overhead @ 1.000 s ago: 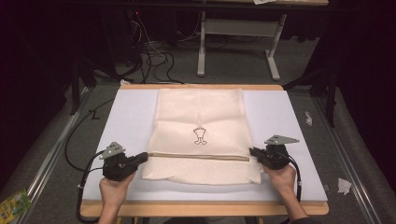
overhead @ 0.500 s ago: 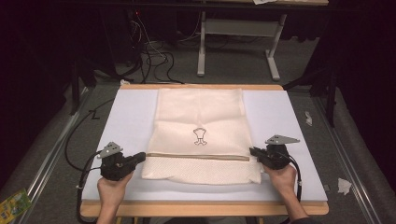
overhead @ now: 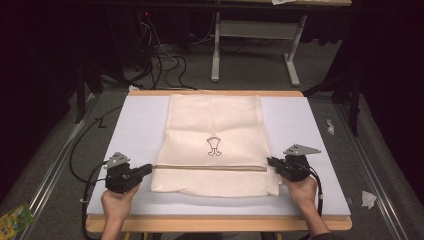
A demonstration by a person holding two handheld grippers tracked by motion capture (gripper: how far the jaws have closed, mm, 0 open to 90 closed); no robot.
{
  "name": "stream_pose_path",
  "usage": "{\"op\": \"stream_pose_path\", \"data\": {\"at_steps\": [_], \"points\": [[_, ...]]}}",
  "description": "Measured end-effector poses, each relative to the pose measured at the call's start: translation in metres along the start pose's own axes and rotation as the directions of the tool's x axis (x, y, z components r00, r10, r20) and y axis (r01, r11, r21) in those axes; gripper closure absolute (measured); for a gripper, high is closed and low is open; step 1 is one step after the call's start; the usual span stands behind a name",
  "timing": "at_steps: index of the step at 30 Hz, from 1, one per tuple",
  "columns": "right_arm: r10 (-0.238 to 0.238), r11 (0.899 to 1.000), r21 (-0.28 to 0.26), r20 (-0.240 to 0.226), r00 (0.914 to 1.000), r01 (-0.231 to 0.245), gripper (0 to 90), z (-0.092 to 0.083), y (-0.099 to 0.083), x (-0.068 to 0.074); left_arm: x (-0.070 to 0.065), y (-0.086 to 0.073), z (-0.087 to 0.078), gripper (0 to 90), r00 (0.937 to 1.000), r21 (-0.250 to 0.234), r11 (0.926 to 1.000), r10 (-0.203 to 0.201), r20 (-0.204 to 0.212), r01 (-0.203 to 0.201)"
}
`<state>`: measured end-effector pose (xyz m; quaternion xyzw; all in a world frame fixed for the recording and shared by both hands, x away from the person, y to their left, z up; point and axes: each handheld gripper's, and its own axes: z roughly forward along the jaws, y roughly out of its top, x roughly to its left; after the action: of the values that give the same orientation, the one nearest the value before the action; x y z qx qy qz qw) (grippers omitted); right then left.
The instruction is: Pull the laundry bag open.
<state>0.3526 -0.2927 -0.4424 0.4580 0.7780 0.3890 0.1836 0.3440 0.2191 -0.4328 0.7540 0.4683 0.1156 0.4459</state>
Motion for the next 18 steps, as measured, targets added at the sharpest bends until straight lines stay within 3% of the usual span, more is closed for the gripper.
{"op": "stream_pose_path", "data": {"at_steps": [2, 3, 4, 7, 13, 18], "points": [[0.007, 1.0, -0.003, -0.004, 1.0, -0.007, 88.8, 0.001, 0.0, 0.0, -0.007, -0.001, 0.003, 87.2, 0.9952, 0.037, 0.9977, 0.06, -0.077, -0.058], [0.004, 1.0, -0.003, -0.001, 1.0, -0.004, 88.7, 0.002, 0.0, 0.0, -0.007, -0.001, 0.003, 87.2, 0.9952, 0.037, 0.9977, 0.06, -0.077, -0.058], [0.001, 1.0, 0.003, 0.001, 1.0, -0.001, 88.8, 0.002, 0.0, 0.0, -0.011, -0.002, 0.003, 87.2, 0.9911, 0.041, 0.995, 0.094, -0.094, -0.091], [0.019, 1.0, 0.003, -0.004, 0.9998, -0.019, 88.5, 0.001, 0.0, -0.001, -0.007, -0.002, 0.003, 87.1, 0.9958, 0.017, 0.9978, 0.065, -0.065, -0.064], [0.028, 1.0, 0.011, -0.012, 0.9995, -0.028, 87.9, 0.003, -0.001, -0.002, -0.003, -0.007, 0.003, 86.8, 0.9978, 0.0, 0.9986, 0.053, -0.04, -0.053], [0.036, 0.999, 0.024, -0.017, 0.9992, -0.035, 87.2, 0.005, -0.003, -0.004, -0.003, -0.012, 0.006, 86.6, 0.9987, 0.017, 0.9989, 0.045, -0.025, -0.045]]}}
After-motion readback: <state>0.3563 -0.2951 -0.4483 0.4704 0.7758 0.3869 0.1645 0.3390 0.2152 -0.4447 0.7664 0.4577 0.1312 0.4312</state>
